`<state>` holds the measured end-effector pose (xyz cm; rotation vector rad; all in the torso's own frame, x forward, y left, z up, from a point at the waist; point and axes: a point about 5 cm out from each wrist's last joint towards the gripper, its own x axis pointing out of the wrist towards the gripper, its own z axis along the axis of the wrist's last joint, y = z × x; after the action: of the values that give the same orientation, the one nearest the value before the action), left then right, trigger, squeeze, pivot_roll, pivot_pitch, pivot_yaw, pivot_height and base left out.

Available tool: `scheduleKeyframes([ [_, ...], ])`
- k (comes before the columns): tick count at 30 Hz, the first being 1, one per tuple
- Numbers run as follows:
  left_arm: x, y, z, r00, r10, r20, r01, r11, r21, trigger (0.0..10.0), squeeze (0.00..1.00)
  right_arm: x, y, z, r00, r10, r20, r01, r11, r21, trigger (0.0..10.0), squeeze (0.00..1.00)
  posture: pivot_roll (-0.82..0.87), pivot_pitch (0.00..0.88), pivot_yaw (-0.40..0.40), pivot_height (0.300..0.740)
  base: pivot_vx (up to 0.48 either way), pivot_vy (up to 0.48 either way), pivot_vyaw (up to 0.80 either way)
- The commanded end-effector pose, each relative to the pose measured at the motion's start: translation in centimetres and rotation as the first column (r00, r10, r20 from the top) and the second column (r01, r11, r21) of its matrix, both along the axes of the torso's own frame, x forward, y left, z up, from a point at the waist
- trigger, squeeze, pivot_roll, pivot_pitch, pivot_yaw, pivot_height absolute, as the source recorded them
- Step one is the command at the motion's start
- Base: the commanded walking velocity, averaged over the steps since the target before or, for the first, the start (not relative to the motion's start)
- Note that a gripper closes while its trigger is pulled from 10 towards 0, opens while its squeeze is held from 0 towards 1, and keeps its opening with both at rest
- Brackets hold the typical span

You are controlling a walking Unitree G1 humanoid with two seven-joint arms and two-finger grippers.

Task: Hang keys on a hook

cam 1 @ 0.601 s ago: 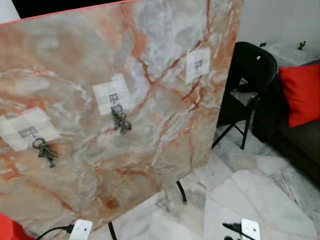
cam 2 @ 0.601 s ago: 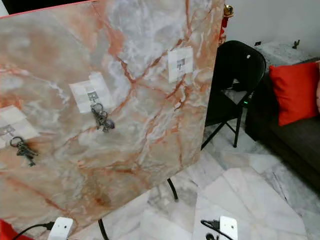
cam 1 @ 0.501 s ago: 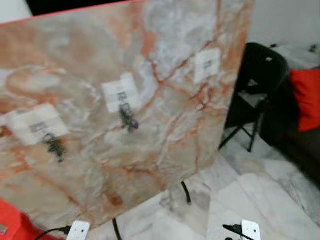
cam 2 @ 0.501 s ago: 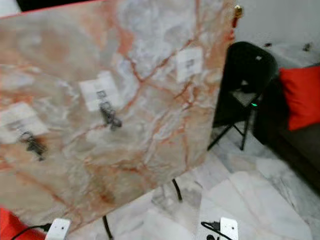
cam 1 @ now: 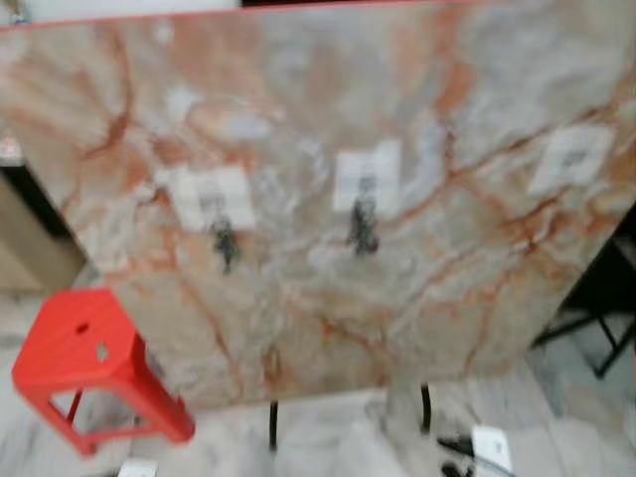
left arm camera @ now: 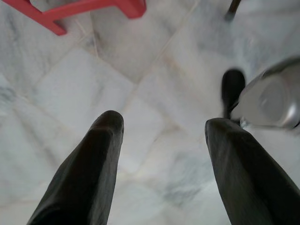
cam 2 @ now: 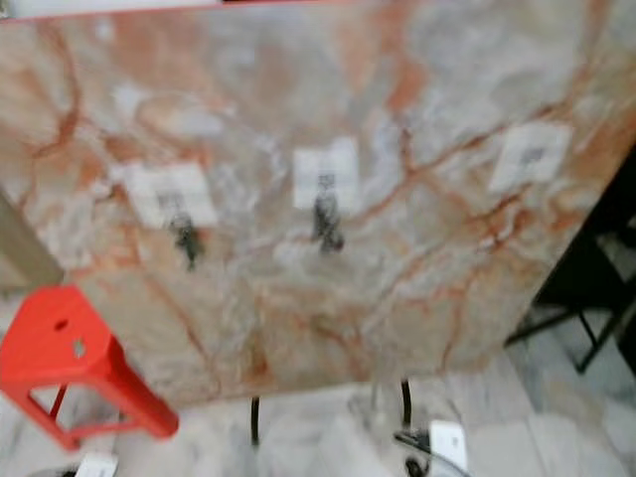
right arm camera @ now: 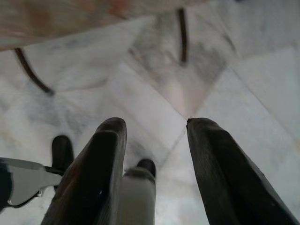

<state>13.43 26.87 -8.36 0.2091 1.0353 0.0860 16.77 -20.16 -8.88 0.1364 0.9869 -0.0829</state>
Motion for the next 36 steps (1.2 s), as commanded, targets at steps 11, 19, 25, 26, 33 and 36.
scheduleKeyframes([
  [11,1.7,-5.1,-0.8,0.985,-0.171,-0.005,0.171,0.985,-0.037,10.0,0.00,-0.4,-0.7,-0.1,0.999,0.025,-0.029,-0.026,1.000,-0.017,10.0,0.00,0.04,0.000,-0.035,0.713,0.000,0.000,0.62],
  [19,2.0,-5.3,-0.8,0.993,-0.122,0.006,0.122,0.991,-0.055,10.0,0.00,-0.1,-0.5,0.1,0.985,0.168,-0.040,-0.170,0.984,-0.043,10.0,0.00,0.03,0.000,-0.031,0.713,0.000,0.146,0.00],
  [25,1.8,-5.1,-0.8,0.995,-0.102,0.004,0.102,0.993,-0.054,10.0,0.00,-0.3,-0.6,-0.1,0.998,0.058,-0.032,-0.059,0.998,-0.021,10.0,0.00,0.04,0.000,-0.026,0.713,0.000,0.480,0.00],
  [26,1.8,-5.1,-0.8,0.995,-0.101,0.004,0.101,0.993,-0.054,10.0,0.00,-0.4,-0.6,-0.1,0.998,0.055,-0.032,-0.056,0.998,-0.021,10.0,0.00,0.04,0.000,-0.026,0.713,0.000,0.480,0.00],
  [33,1.8,-5.0,-0.8,0.995,-0.095,0.006,0.095,0.994,-0.054,10.0,0.00,-0.4,-0.5,-0.1,0.999,0.030,-0.033,-0.031,0.999,-0.011,10.0,0.00,0.04,0.000,-0.024,0.713,0.000,0.480,0.00],
  [36,1.7,-5.0,-0.8,0.996,-0.092,0.006,0.093,0.994,-0.054,10.0,0.00,-0.5,-0.5,-0.1,0.999,0.016,-0.033,-0.016,1.000,-0.005,10.0,0.00,0.04,0.000,-0.024,0.713,0.000,0.480,0.00],
])
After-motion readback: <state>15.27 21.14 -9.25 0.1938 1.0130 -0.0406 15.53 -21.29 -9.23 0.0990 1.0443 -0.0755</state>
